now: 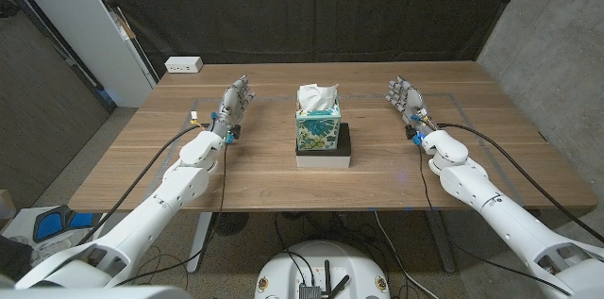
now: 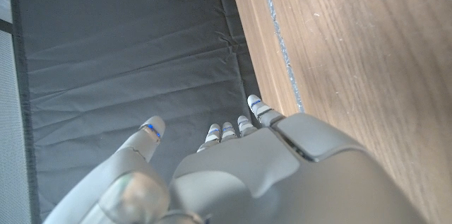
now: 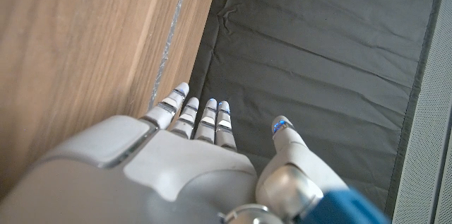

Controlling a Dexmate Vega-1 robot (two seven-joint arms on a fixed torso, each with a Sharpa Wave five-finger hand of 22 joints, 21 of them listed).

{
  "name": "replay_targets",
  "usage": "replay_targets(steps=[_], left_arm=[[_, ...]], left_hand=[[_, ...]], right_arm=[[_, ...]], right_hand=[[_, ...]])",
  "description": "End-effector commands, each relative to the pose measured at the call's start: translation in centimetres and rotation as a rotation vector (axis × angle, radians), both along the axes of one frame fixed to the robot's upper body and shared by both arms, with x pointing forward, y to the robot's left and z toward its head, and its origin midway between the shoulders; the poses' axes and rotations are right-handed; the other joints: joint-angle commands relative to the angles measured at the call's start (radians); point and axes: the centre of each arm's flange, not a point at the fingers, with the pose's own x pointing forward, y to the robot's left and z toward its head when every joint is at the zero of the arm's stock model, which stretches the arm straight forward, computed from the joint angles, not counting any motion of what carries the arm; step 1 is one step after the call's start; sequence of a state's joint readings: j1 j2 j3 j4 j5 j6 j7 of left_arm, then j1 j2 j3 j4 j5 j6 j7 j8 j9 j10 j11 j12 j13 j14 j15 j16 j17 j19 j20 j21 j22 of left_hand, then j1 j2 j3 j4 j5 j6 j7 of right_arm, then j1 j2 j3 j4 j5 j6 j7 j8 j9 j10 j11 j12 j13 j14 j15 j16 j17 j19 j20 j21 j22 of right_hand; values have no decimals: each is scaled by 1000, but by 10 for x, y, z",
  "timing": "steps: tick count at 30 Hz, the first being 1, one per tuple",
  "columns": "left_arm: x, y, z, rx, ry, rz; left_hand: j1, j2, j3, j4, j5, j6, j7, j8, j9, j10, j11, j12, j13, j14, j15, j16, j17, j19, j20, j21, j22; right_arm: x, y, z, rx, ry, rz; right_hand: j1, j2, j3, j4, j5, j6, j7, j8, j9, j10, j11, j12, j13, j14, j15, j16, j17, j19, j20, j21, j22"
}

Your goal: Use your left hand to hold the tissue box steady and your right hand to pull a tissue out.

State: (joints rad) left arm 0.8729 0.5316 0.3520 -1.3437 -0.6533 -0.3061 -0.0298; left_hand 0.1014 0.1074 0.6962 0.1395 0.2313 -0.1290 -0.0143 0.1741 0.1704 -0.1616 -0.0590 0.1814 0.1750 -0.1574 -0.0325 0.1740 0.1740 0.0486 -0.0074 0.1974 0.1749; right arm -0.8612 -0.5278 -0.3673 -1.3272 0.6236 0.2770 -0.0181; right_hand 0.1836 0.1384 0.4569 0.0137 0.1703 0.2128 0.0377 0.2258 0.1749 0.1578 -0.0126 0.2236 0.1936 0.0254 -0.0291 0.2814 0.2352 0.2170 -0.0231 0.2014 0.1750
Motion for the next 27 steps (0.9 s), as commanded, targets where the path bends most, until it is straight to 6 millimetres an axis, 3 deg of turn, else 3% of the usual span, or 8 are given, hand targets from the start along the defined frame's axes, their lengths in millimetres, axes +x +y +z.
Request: replay_targets(steps=[1, 12, 16, 19, 23, 27], left_arm=[[-15, 2, 6, 1, -38, 16], [-13, -1, 13, 67, -75, 74], [-15, -1, 15, 125, -103, 126], [-15, 0, 15, 166, -112, 145], [-17, 3, 17, 214, -117, 168], [-21, 6, 21, 283, -118, 191]], left_hand=[[4, 76, 9, 1, 4, -6, -1, 4, 2, -2, -2, 6, 1, -6, -5, 6, 2, 7, -2, 6, 3], [1, 74, 11, 3, 5, -8, -1, 5, 1, 1, -6, 7, 1, -3, -11, 7, 2, 10, -9, 6, 3], [3, 44, 2, -21, 3, -11, -9, 5, 1, 8, -22, 9, 1, 5, -26, 5, -5, 22, -21, 9, 2], [8, -6, -21, -62, -3, -19, -23, 6, 1, 9, -40, 8, 1, 6, -41, 2, -8, 27, -35, 6, 0], [46, -128, -75, -183, -15, -61, -38, 9, 2, -21, -61, -1, 3, -17, -58, -2, -5, 23, -56, -4, -2], [97, -173, -100, -260, -13, -144, -26, 6, 5, -84, -55, -6, 6, -75, -49, -6, -3, -25, -57, -15, 1]], right_arm=[[-5, -21, -11, 13, 2, -71], [0, -26, -12, 21, -1, -72], [-1, -28, -14, 27, 0, -77], [-2, -29, -17, 32, 6, -83], [-3, -29, -21, 39, 17, -86], [-4, -30, -23, 36, 23, -89]], right_hand=[[-3, 41, 4, 7, 7, 7, 0, 1, 4, 3, 0, 2, 2, 0, -38, 3, 4, 5, -2, 5, 1], [-4, 32, 9, 6, 9, 8, 2, -4, 4, 6, 2, 0, 2, 4, -34, -3, -3, 4, -2, 4, 1], [-3, 29, 9, 4, 9, 9, 2, -5, 4, 7, 2, -1, 2, 5, -34, -5, -5, 4, -1, 3, 1], [-2, 27, 9, 3, 9, 9, 3, -7, 4, 8, 3, -1, 2, 7, -33, -5, -7, 4, -1, 3, 1], [1, 11, 6, -8, 7, 10, 8, -10, 4, 10, 7, -3, 2, 10, -28, -10, -13, 6, 5, 3, 0], [2, -2, 2, -16, 6, 12, 12, -12, 4, 10, 9, -5, 2, 13, -24, -13, -17, 7, 12, 3, 0]])
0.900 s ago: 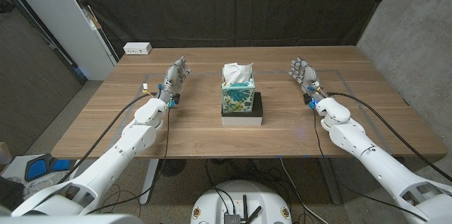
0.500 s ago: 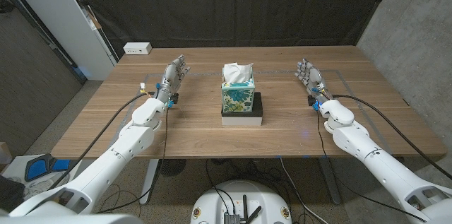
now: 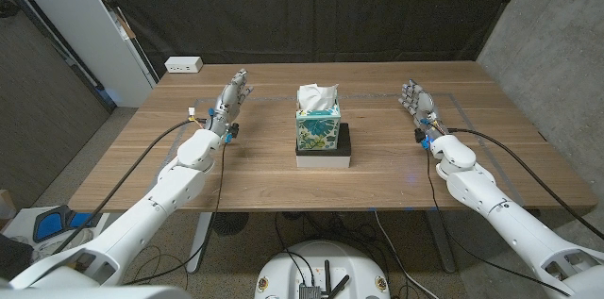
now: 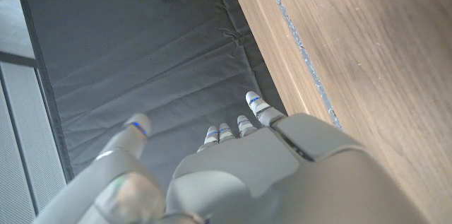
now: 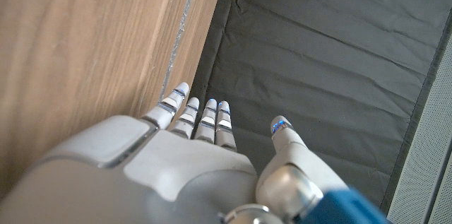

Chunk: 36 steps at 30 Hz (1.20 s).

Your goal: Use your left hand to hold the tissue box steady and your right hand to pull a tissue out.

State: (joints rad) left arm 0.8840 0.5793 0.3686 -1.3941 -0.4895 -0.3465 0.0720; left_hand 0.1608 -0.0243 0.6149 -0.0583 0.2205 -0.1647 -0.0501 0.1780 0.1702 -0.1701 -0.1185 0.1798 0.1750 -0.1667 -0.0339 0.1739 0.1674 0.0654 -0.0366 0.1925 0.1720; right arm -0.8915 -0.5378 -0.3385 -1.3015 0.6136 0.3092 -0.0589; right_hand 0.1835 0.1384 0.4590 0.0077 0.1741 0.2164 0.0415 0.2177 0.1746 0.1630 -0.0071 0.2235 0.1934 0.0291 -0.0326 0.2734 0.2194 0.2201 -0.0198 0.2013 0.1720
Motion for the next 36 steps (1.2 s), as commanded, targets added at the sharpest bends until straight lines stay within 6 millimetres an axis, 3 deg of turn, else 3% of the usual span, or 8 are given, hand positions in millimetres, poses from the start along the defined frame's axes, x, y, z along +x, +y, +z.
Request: replay_targets(steps=[1, 5, 16, 19, 20, 28, 31, 36], left_arm=[[-8, 5, 10, 162, -26, 90], [-12, 9, 14, 217, -31, 108], [-18, 12, 24, 367, -75, 226], [-21, 12, 28, 414, -76, 259], [-21, 12, 31, 439, -81, 275], [-21, 7, 36, 516, -95, 327], [-20, 5, 37, 536, -102, 355], [-19, 5, 38, 541, -109, 364]], left_hand=[[44, -46, -24, -71, -2, -127, 7, 1, 6, -95, 9, -7, 6, -81, -43, -7, 3, -53, -30, -11, 4], [72, -82, -59, -101, -3, -239, 29, -1, 11, -170, 24, -6, 9, -140, -26, -6, 6, -101, -33, -10, 6], [106, -138, -105, -114, 9, -365, 52, -1, 14, -241, 31, -3, 14, -198, -7, -3, 8, -149, -22, -10, 5], [141, -158, -139, -116, 36, -456, 43, -3, 18, -298, 41, -5, 17, -250, 3, -7, 9, -185, -13, -13, 5], [156, -161, -154, -116, 50, -478, 58, 1, 20, -319, 51, -3, 18, -269, 13, -5, 9, -198, -7, -13, 5], [201, -164, -196, -117, 93, -488, 68, 20, 26, -324, 85, 15, 21, -279, 55, 8, 10, -209, 16, -3, 5], [206, -164, -200, -117, 97, -484, 65, 24, 27, -322, 83, 16, 21, -276, 54, 9, 10, -204, 16, -1, 5], [226, -163, -217, -117, 114, -473, 73, 33, 30, -332, 50, 15, 23, -278, 47, 8, 10, -202, 14, 0, 5]], right_arm=[[-2, -4, -9, 11, 18, -15], [-5, -5, -10, 14, 16, -19], [-8, -8, -10, 15, 21, -32], [-8, -9, -10, 22, 22, -34], [-7, -9, -9, 17, 21, -35], [-4, -8, -7, 21, 24, -39], [-2, -8, -6, 18, 23, -41], [1, -8, -6, 25, 29, -45]], right_hand=[[2, -5, -1, -11, 2, 8, 9, -5, 4, 4, 6, -5, 2, 9, -20, -5, -2, 4, 9, 3, 3], [2, -13, -5, -16, 2, 7, 11, -8, 4, 4, 7, -7, 2, 9, -15, -8, -5, 4, 12, 3, 3], [-2, -19, -11, -20, 1, 8, 14, -10, 4, 8, 6, -7, 2, 14, -13, -10, -7, 5, 17, 2, 3], [-4, -21, -13, -21, 1, 9, 16, -11, 5, 9, 7, -8, 2, 15, -12, -10, -8, 6, 18, 2, 3], [-4, -22, -14, -21, 0, 9, 16, -11, 5, 9, 7, -8, 2, 15, -12, -11, -8, 5, 19, 2, 3], [-11, -27, -20, -21, 0, 12, 20, -12, 5, 13, 8, -8, 2, 19, -5, -11, -9, 7, 21, 2, 3], [-13, -28, -22, -21, 0, 13, 21, -12, 5, 13, 8, -9, 2, 20, -5, -11, -9, 7, 22, 2, 3], [-15, -29, -24, -22, 0, 16, 22, -12, 5, 16, 9, -9, 3, 21, -3, -12, -9, 7, 23, 2, 3]])
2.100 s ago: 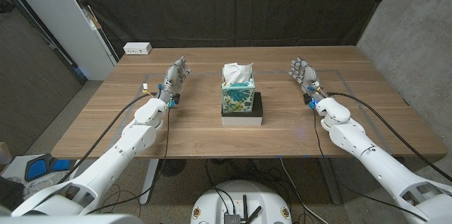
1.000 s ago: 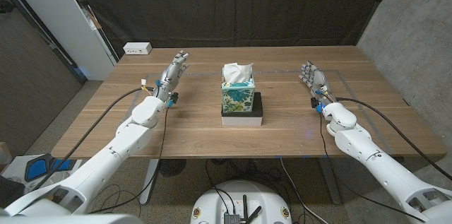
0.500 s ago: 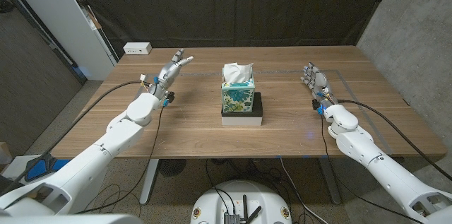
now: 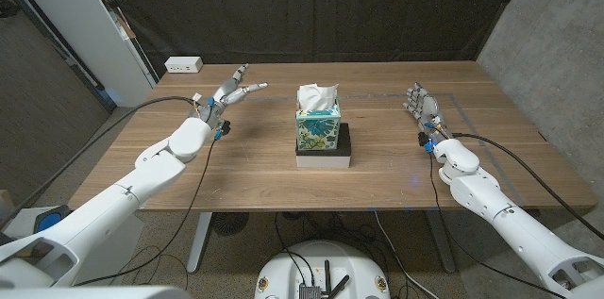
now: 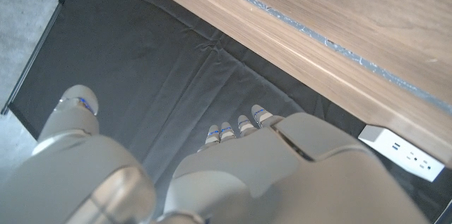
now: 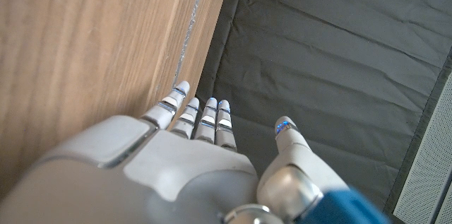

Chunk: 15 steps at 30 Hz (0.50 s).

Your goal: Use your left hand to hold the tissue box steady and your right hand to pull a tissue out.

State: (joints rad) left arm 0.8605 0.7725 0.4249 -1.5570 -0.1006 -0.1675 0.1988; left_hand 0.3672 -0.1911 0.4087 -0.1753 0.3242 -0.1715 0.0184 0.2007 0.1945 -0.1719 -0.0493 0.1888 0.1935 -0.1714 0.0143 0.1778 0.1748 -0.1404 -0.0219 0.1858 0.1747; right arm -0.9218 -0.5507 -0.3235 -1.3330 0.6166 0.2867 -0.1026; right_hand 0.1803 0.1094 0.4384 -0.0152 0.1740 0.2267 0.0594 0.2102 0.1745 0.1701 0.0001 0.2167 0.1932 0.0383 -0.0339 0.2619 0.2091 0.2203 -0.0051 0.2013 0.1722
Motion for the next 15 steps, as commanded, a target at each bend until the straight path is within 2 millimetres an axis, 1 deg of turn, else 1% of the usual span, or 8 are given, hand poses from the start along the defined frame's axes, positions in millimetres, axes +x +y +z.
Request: replay_targets(steps=[1, 3, 6, 15], left_arm=[[1, -2, 5, 73, -32, 74], [2, -2, 4, 70, -28, 73], [2, -2, 4, 71, -28, 74], [-1, -5, 1, 66, -34, 69]], left_hand=[[22, 3, -13, 0, 13, -464, 6, 12, 5, -329, -19, 7, 5, -273, -4, 4, 3, 7, -3, 8, 2], [27, 4, -17, 1, 17, -462, 6, 14, 6, -324, -20, 9, 5, -272, -6, 5, 3, 9, -5, 9, 2], [32, 4, -22, 1, 21, -458, 13, 16, 6, -322, -17, 11, 5, -271, -8, 5, 2, 13, -9, 10, 2], [44, 5, -34, 3, 30, -455, 13, 19, 7, -320, -12, 13, 6, -272, -12, 4, 2, 17, -16, 11, 2]], right_arm=[[6, 1, 2, 4, 8, -9], [7, 2, 2, 4, 7, -8], [7, 1, 2, 4, 8, -12], [7, 1, 3, 5, 4, -18]], right_hand=[[-12, -1, -4, 1, 0, 6, 4, -5, 5, 8, 2, -2, 3, 13, -2, -1, 1, 7, 8, 2, 3], [-13, 0, -4, 0, 0, 7, 4, -5, 5, 9, 1, -2, 3, 13, -2, -1, 0, 7, 8, 1, 3], [-13, 0, -5, 0, 0, 8, 3, -5, 5, 10, 1, -2, 3, 14, -1, -1, 0, 7, 9, 1, 3], [-14, -2, -8, -5, 1, 10, 4, -7, 5, 12, 1, -3, 3, 15, 1, -4, -2, 7, 10, 1, 3]])
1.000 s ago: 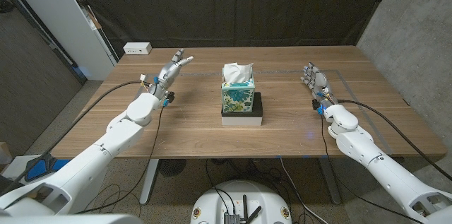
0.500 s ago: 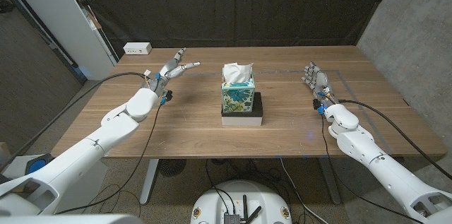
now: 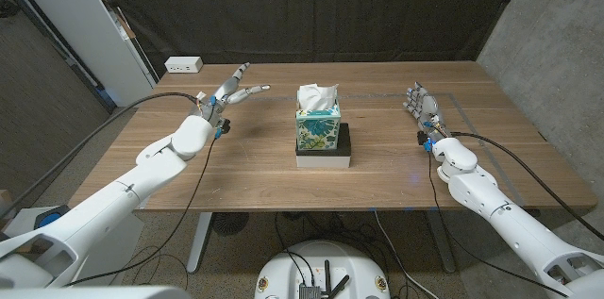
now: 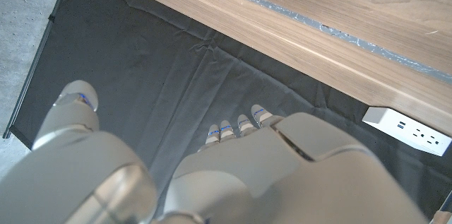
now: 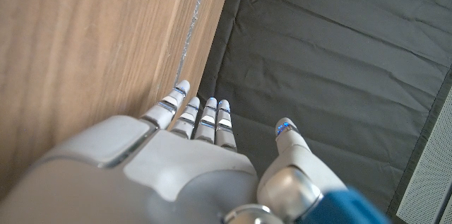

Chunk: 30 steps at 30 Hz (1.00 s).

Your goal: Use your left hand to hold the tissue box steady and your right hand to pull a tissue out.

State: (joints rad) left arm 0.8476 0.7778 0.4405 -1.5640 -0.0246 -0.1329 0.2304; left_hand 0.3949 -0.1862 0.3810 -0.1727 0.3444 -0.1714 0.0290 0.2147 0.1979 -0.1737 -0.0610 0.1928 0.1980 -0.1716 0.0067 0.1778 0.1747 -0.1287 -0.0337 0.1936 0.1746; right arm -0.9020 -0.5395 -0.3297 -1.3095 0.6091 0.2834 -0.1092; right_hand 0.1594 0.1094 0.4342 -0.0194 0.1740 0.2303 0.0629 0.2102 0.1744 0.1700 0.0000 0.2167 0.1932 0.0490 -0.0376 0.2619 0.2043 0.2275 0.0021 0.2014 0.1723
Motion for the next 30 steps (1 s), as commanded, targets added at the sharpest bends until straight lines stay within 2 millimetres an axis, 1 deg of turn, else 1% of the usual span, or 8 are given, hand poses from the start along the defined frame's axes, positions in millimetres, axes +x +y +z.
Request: replay_targets(steps=[1, 10, 16, 18, 30], left_arm=[[-3, -3, -3, 9, -10, 11], [-12, -3, -11, 1, -4, 13], [-19, -2, -15, 1, -3, 14], [-20, -2, -16, 3, -2, 16], [-34, -6, -25, 0, -4, 1]], left_hand=[[17, 0, -8, 0, 11, -455, 5, 5, 3, -319, 0, 8, 2, -273, -3, 4, 2, 5, -2, 3, 2], [26, 2, -20, 3, 18, -449, 5, 9, 4, -309, 6, 13, 2, -269, -4, 5, 2, 10, -4, 4, 3], [30, 2, -26, 4, 21, -445, 5, 11, 4, -308, 3, 13, 3, -266, -4, 6, 2, 12, -4, 5, 3], [31, 2, -30, 5, 23, -445, 4, 11, 4, -306, 7, 14, 3, -265, -4, 6, 2, 13, -4, 5, 3], [38, 4, -43, 8, 30, -438, 1, 15, 5, -300, 5, 16, 3, -262, -5, 6, 2, 16, -6, 5, 3]], right_arm=[[2, 1, 1, 5, 1, -9], [2, 1, -2, 6, 2, -11], [2, 3, -3, 8, 1, -7], [2, 4, -3, 8, 2, -7], [1, 5, -4, 10, -15, -4]], right_hand=[[7, -2, -4, -1, 1, 6, 0, -7, 5, 12, 1, -4, 3, 5, 5, -4, 3, 0, 2, 1, 3], [5, -2, -6, -3, 1, 8, 1, -8, 5, 12, 2, -5, 3, 6, 7, -6, 2, 0, 4, 0, 3], [5, -2, -7, -6, 2, 8, 3, -9, 5, 13, 4, -6, 3, 6, 7, -7, 1, 1, 6, 0, 2], [6, -2, -7, -7, 2, 7, 3, -10, 5, 12, 4, -6, 3, 7, 9, -8, 0, 1, 6, 0, 2], [7, -2, -9, -15, 2, 10, 4, -12, 5, 14, 6, -9, 3, 8, 12, -12, -2, 2, 9, 0, 2]])
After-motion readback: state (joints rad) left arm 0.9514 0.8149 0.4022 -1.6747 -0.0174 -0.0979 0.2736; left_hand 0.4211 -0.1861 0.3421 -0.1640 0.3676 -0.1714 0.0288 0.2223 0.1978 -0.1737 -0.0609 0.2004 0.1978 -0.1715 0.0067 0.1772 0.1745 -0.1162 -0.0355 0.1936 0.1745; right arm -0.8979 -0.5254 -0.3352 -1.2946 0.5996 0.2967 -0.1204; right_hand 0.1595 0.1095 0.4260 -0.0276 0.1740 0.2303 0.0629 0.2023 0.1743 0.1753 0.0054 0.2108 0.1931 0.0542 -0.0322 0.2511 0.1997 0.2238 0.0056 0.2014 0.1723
